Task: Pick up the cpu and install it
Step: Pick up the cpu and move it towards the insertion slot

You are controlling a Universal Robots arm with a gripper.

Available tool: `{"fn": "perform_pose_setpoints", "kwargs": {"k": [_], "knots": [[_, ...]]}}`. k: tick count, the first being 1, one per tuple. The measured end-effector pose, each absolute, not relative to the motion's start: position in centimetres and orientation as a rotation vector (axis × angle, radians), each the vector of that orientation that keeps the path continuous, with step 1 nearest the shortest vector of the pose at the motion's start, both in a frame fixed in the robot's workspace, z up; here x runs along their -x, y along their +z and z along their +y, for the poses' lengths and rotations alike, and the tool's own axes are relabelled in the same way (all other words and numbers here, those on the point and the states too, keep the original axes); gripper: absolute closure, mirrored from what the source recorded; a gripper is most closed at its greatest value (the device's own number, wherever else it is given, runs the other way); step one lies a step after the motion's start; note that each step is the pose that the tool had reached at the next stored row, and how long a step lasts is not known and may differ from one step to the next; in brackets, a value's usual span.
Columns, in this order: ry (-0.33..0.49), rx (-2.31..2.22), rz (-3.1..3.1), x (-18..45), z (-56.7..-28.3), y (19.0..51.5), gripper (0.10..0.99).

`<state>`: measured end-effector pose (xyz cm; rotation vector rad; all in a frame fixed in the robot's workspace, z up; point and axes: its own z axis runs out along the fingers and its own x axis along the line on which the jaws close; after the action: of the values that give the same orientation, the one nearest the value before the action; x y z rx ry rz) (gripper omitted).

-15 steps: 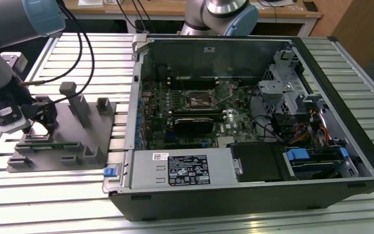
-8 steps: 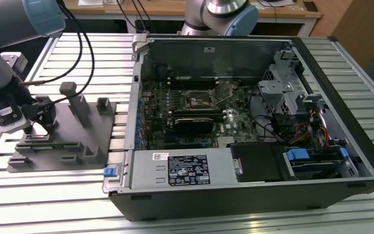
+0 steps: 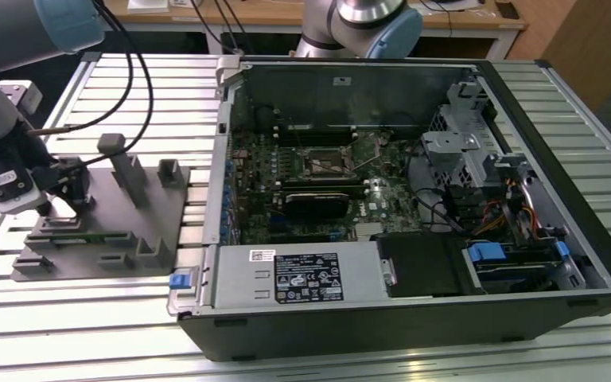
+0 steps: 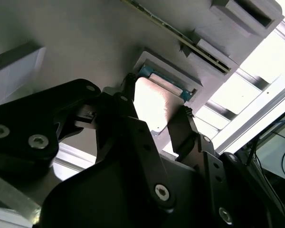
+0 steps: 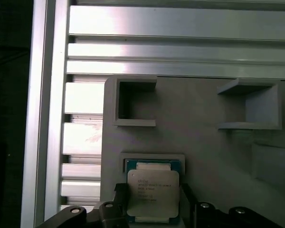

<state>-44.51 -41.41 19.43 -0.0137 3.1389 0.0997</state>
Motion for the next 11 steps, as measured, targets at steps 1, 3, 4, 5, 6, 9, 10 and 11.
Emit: {"fn": "perform_pose_setpoints", "kwargs": {"k": [1,3,4,5,6,9,10,11], "knots": [[0.100,0.014,3.139,44.51,-41.41,19.64,0.557],[0.100,0.014,3.139,44.50,-41.41,20.00,0.557],[0.100,0.014,3.139,44.50,-41.41,20.11,0.557],[0.100,0.014,3.139,44.50,-41.41,20.14,0.557],[0.100,0.014,3.139,44.50,-41.41,20.15,0.557],[0.101,0.014,3.139,44.50,-41.42,20.18,0.557],[0.101,0.014,3.139,44.50,-41.41,20.18,0.557],[0.101,0.014,3.139,44.50,-41.41,20.18,0.557]]}}
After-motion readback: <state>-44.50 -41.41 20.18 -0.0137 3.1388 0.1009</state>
